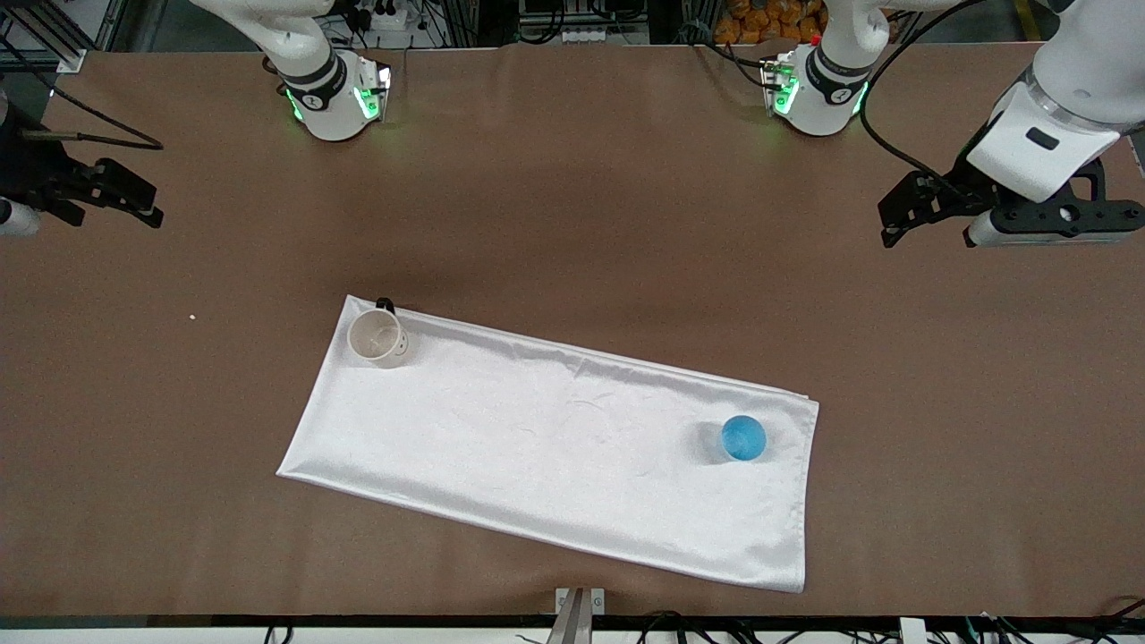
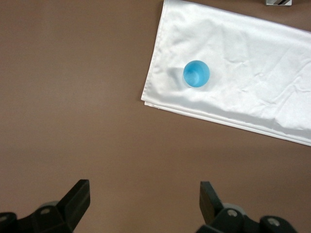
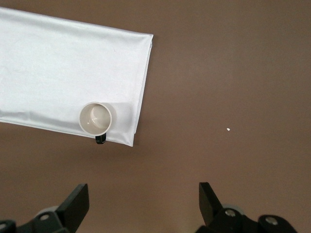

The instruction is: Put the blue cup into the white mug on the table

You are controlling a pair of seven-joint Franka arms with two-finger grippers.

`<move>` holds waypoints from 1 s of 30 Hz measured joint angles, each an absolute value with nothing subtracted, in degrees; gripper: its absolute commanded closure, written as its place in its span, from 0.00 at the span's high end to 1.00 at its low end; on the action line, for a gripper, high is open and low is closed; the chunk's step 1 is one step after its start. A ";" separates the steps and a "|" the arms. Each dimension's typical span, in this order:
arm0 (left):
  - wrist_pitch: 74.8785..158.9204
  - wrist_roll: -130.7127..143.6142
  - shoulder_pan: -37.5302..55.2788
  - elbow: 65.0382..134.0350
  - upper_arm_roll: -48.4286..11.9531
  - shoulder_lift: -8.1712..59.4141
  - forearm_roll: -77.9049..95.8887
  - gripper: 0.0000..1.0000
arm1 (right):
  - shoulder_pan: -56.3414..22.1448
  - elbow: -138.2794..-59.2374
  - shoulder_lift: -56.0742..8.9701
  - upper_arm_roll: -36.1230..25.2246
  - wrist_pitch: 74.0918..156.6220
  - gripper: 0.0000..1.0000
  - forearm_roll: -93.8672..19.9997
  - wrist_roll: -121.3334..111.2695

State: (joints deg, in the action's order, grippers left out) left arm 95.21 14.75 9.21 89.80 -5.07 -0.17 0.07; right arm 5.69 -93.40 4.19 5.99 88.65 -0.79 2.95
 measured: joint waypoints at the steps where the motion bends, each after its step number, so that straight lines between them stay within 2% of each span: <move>1: 95.21 14.75 9.22 89.80 -5.07 -0.17 0.07 1.00 | 5.69 -93.40 4.17 5.99 88.63 1.00 -0.79 2.95; 18: 94.66 18.46 9.63 89.82 -5.38 0.34 0.10 1.00 | 5.37 -94.44 3.77 6.54 87.16 1.00 -0.96 3.05; 30: 94.45 18.46 9.67 90.12 -5.95 0.46 0.10 1.00 | 4.56 -97.37 2.84 13.81 87.37 1.00 -1.04 12.38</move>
State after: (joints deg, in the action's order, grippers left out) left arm 94.45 18.46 9.67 90.12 -5.95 0.46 0.10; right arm 4.56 -97.37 2.84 13.81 87.37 -1.04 12.38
